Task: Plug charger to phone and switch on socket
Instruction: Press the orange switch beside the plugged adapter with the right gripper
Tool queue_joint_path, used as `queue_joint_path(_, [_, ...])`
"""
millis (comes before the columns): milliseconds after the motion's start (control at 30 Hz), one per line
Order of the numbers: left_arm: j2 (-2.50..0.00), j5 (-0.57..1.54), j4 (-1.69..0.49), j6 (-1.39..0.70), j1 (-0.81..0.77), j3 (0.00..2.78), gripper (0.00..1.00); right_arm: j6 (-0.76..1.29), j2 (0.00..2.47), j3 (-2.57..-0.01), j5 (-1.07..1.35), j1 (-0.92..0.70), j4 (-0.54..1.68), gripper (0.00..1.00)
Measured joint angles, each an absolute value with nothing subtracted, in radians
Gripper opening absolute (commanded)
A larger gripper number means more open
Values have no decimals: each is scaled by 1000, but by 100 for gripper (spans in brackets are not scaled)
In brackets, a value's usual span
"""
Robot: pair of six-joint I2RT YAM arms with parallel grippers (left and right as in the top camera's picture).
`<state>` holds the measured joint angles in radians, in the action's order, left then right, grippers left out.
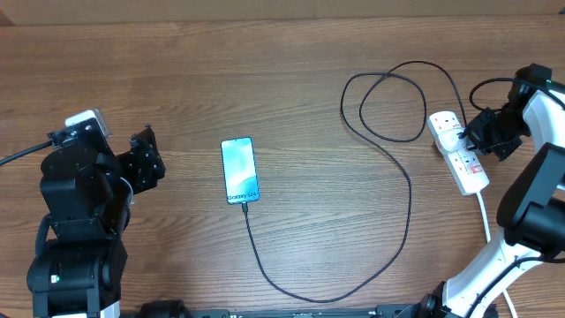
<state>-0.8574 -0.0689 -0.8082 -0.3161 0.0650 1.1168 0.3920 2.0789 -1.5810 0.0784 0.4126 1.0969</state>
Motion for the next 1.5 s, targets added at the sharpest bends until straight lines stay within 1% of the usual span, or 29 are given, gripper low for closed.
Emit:
queue_joint_path(1267, [-857,-69,-836,-316,65,1117,76,392,2102,-1578,82,410,1097,4])
queue_joint_path(1500, [-857,-69,-838,-316,65,1117,74,392,2103,-1580,79,408,1105,4])
